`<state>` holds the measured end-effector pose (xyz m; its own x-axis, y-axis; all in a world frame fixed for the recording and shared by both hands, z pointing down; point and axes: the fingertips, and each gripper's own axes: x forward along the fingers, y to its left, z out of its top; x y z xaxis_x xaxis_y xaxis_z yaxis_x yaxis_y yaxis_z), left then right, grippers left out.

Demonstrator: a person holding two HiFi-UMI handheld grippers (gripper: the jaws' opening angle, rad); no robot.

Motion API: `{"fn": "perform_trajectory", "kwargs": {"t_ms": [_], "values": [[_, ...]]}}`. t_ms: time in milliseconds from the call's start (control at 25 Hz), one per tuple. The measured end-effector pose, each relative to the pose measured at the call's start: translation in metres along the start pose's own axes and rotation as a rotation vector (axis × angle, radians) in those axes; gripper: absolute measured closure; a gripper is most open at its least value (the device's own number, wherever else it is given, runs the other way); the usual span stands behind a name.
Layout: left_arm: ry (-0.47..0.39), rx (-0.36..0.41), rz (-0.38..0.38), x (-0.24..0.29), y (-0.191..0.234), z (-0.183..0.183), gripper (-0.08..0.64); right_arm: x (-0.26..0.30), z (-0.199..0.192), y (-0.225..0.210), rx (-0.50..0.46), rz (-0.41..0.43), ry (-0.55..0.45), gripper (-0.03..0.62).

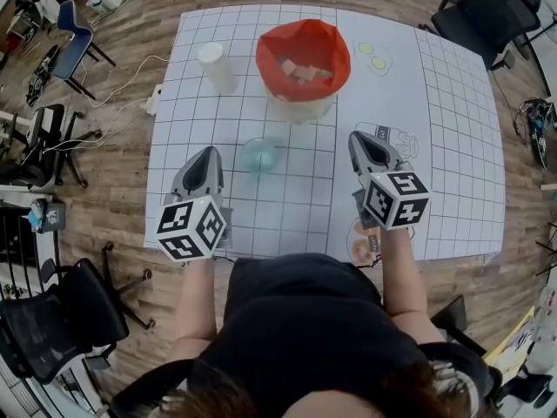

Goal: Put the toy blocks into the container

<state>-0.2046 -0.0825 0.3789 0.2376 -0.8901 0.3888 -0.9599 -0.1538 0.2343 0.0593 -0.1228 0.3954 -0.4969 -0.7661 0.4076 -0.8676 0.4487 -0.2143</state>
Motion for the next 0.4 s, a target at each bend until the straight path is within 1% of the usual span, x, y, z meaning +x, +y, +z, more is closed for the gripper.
{"fn": "perform_trajectory", "kwargs": {"t_ms": [120, 400], "values": [[0.001, -0.01, 0.0, -0.0011, -0.0004, -0.0018, 0.532, -0.0004, -0.0021, -0.0009, 0.008, 0.004, 0.003, 0.577], [0.005, -0.005, 0.002, -0.0037, -0.0047, -0.0064, 0.532, -0.001, -0.007, -0.0025, 0.021, 0.014, 0.01, 0.577]]}}
